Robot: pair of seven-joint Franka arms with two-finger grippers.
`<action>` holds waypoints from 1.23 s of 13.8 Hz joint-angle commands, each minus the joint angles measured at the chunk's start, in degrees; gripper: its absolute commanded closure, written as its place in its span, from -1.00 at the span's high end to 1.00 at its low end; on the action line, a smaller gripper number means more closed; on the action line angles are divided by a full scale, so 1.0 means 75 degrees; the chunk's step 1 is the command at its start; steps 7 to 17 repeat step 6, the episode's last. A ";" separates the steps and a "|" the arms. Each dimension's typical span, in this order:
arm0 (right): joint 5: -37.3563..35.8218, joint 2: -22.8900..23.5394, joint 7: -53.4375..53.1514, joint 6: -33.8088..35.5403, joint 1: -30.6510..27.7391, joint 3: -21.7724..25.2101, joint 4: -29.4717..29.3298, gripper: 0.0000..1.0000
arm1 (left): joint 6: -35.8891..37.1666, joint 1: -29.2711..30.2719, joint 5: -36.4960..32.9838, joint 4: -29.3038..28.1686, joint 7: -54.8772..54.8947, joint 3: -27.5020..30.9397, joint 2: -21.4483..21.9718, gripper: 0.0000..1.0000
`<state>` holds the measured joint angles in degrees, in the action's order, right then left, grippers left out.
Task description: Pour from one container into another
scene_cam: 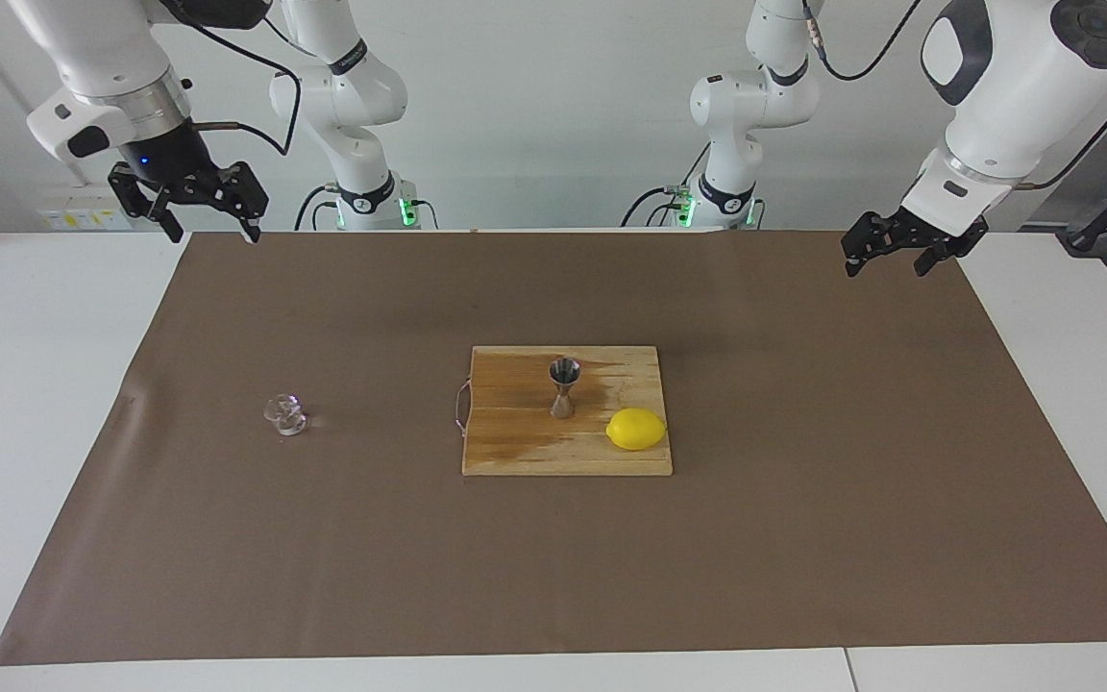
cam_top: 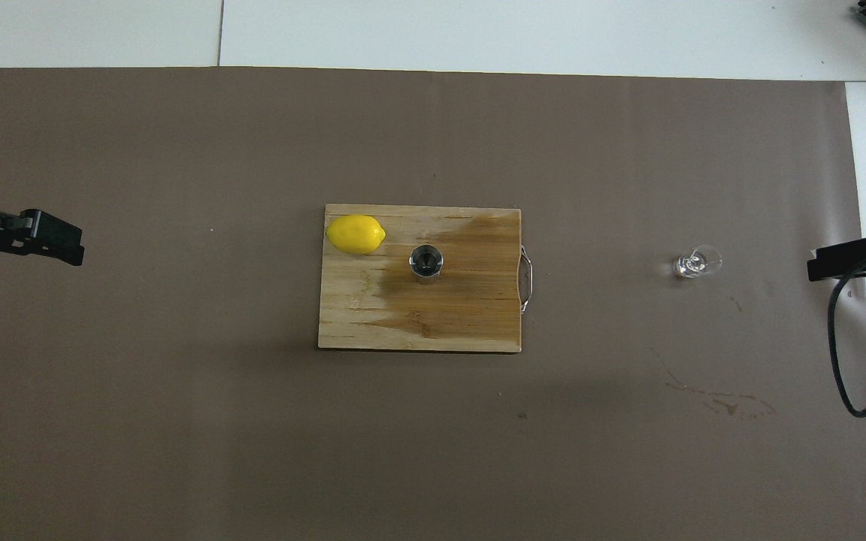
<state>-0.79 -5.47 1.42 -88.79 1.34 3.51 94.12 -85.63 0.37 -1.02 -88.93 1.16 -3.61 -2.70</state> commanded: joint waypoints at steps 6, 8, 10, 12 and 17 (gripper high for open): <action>-0.0001 -0.0138 0.0245 -0.0079 -0.0061 0.0036 0.0142 1.00 | -0.0090 -0.0003 -0.0052 -0.0295 0.0033 0.0024 0.0243 1.00; -0.0001 -0.0138 0.0245 -0.0079 -0.0061 0.0036 0.0142 1.00 | -0.0090 -0.0003 -0.0052 -0.0295 0.0033 0.0024 0.0243 1.00; -0.0001 -0.0138 0.0245 -0.0079 -0.0061 0.0036 0.0142 1.00 | -0.0090 -0.0003 -0.0052 -0.0295 0.0033 0.0024 0.0243 1.00; -0.0001 -0.0138 0.0245 -0.0079 -0.0061 0.0036 0.0142 1.00 | -0.0090 -0.0003 -0.0052 -0.0295 0.0033 0.0024 0.0243 1.00; -0.0001 -0.0138 0.0245 -0.0079 -0.0061 0.0036 0.0142 1.00 | -0.0090 -0.0003 -0.0052 -0.0295 0.0033 0.0024 0.0243 1.00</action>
